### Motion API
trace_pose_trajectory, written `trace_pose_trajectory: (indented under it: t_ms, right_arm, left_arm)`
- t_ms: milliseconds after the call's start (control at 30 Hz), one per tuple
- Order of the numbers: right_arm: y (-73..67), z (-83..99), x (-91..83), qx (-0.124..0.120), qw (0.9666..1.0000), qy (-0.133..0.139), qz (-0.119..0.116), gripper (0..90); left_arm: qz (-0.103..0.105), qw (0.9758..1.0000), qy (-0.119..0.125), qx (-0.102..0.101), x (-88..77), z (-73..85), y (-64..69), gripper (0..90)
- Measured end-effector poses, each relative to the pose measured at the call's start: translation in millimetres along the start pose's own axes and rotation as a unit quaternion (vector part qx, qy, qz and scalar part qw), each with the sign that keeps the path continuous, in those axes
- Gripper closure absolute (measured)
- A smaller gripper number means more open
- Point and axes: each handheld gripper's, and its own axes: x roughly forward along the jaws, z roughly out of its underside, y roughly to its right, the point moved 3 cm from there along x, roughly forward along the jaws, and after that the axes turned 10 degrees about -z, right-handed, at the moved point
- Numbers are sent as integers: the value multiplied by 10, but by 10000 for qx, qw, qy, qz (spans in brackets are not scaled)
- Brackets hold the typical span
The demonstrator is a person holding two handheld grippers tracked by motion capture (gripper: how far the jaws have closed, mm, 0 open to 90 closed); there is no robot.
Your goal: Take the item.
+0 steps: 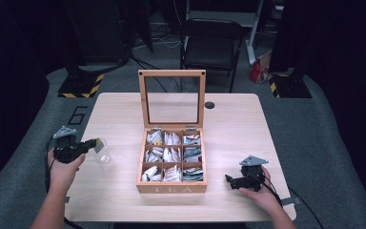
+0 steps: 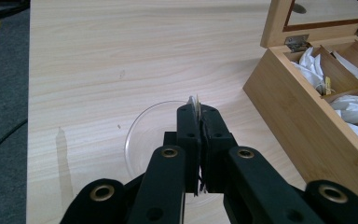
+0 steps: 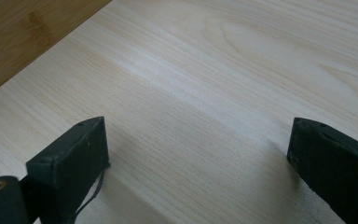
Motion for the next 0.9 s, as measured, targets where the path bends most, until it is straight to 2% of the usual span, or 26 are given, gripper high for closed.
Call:
trace_pose_trajectory:
  t_ms: [100, 167, 233, 267, 300, 467, 633, 900]
  right_arm:
    - [0, 0, 0, 0, 10000, 0, 0, 46]
    - [0, 0, 0, -3, 10000, -1, -1, 46]
    - [0, 0, 0, -3, 10000, 0, -1, 46]
    - [0, 0, 0, -3, 10000, 0, -1, 46]
    - [0, 0, 0, -1, 10000, -1, -1, 46]
    - [0, 0, 0, -3, 10000, 0, -1, 46]
    - [0, 0, 0, -3, 10000, -2, -2, 46]
    - [0, 0, 0, -3, 10000, -2, -1, 46]
  left_arm:
    - [4, 10000, -50, 4, 14, 19, -7, 879]
    - [-20, 10000, 10, -30, 36, 29, -7, 879]
    - [7, 10000, -98, -6, 33, 41, -12, 879]
    - [-25, 10000, -28, -21, 50, 46, -11, 879]
    - [-4, 10000, -92, -22, 50, 52, -13, 879]
    - [-18, 10000, -69, -43, 66, 57, -16, 874]
    - [39, 9999, -152, -39, 55, 62, -15, 825]
    - [-13, 10000, -39, -71, 28, 33, -7, 767]
